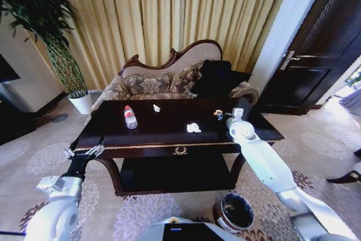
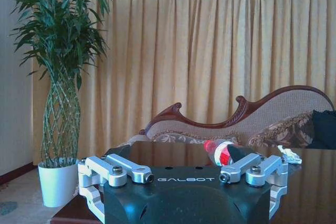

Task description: Move to the front of the table and place the trash on the table into the trash bin.

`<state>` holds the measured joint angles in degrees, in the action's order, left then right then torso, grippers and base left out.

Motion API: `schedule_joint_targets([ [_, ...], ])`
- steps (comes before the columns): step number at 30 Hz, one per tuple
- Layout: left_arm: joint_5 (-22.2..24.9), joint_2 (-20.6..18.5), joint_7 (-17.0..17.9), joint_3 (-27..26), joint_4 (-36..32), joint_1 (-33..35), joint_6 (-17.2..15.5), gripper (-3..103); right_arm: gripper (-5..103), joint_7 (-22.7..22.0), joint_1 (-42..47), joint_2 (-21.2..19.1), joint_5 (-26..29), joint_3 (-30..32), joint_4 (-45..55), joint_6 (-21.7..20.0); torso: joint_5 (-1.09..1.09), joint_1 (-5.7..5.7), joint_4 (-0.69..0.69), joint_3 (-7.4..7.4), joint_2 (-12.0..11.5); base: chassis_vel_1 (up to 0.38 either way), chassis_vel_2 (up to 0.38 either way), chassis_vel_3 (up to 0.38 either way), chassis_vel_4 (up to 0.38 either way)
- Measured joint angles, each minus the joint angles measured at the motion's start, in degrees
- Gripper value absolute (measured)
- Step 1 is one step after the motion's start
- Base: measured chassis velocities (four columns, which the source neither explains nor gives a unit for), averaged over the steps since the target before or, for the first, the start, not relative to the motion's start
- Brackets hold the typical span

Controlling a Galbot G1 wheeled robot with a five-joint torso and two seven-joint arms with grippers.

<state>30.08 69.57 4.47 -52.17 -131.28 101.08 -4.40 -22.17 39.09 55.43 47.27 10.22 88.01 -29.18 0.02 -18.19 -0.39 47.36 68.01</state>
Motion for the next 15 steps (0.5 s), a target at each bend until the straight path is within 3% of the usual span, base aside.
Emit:
schedule_joint_targets([
  [3, 0.09, -0.14, 0.0, -0.14, 0.03, -0.01, 0.0, 100, 1, -0.01, 0.16, 0.0, -0.14, -0.02, 0.09, 0.21, 0.0, 0.0, 0.0, 0.0, 0.0, 0.0, 0.0, 0.0, 0.0],
  [10, 0.59, -0.68, -0.01, -0.34, 0.06, -0.25, -0.04, 100, 0, -0.67, 2.12, -1.1, -0.91, 1.2, 3.78, 2.58, -0.01, 0.0, 0.01, 0.0, 0.0, 0.0, 0.0, 0.0, 0.0],
  [15, 1.87, -1.63, 0.39, -0.86, 0.7, -0.92, -0.74, 100, 0, -1.6, 8.82, -4.63, -3.19, 7.09, 11.06, 5.6, 0.01, 0.0, 0.0, 0.0, 0.0, 0.0, 0.0, 0.0, 0.0],
])
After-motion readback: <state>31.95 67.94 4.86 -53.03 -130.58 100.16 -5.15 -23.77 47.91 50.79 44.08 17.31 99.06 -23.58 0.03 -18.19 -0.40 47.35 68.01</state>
